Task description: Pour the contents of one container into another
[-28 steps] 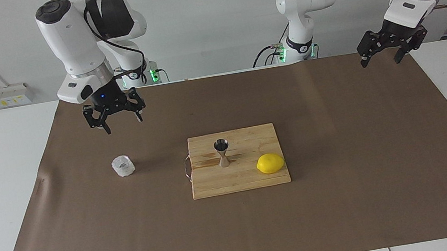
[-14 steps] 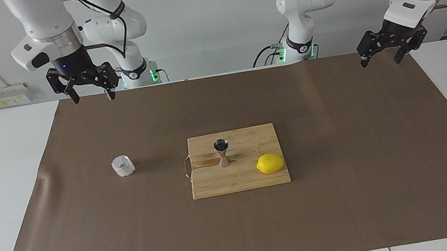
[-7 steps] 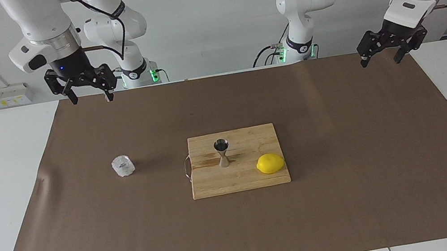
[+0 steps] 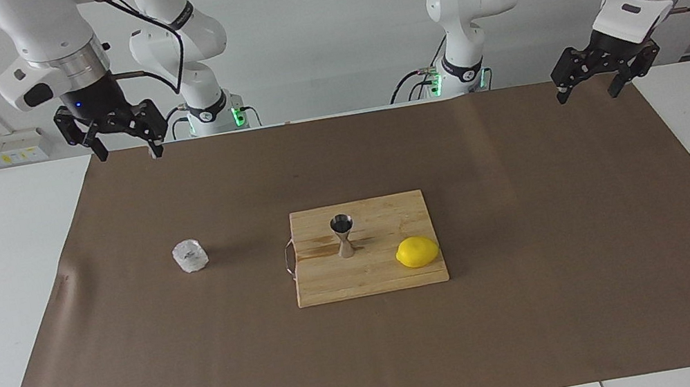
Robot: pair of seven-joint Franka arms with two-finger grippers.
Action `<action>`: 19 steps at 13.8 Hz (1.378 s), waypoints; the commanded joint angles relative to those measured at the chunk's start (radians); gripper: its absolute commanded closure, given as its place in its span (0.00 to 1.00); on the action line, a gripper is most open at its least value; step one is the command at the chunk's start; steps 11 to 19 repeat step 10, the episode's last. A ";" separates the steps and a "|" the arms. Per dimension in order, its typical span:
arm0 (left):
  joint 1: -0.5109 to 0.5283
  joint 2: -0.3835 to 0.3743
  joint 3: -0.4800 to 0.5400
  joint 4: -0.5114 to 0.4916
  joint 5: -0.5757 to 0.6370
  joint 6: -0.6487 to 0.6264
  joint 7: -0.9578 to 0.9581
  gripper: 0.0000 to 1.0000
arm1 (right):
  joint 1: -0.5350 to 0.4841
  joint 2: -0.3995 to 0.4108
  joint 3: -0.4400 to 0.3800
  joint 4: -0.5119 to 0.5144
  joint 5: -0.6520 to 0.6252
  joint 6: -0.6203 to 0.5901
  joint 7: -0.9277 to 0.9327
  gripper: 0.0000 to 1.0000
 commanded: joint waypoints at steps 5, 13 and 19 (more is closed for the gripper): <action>0.005 -0.018 0.000 -0.017 -0.005 -0.008 0.006 0.00 | 0.006 0.004 -0.008 0.006 -0.001 -0.037 -0.001 0.00; 0.005 -0.018 0.000 -0.017 -0.005 -0.008 0.006 0.00 | 0.009 -0.007 -0.006 -0.022 0.001 -0.031 -0.016 0.00; 0.005 -0.018 0.000 -0.017 -0.005 -0.008 0.006 0.00 | 0.009 -0.007 -0.006 -0.022 0.001 -0.031 -0.016 0.00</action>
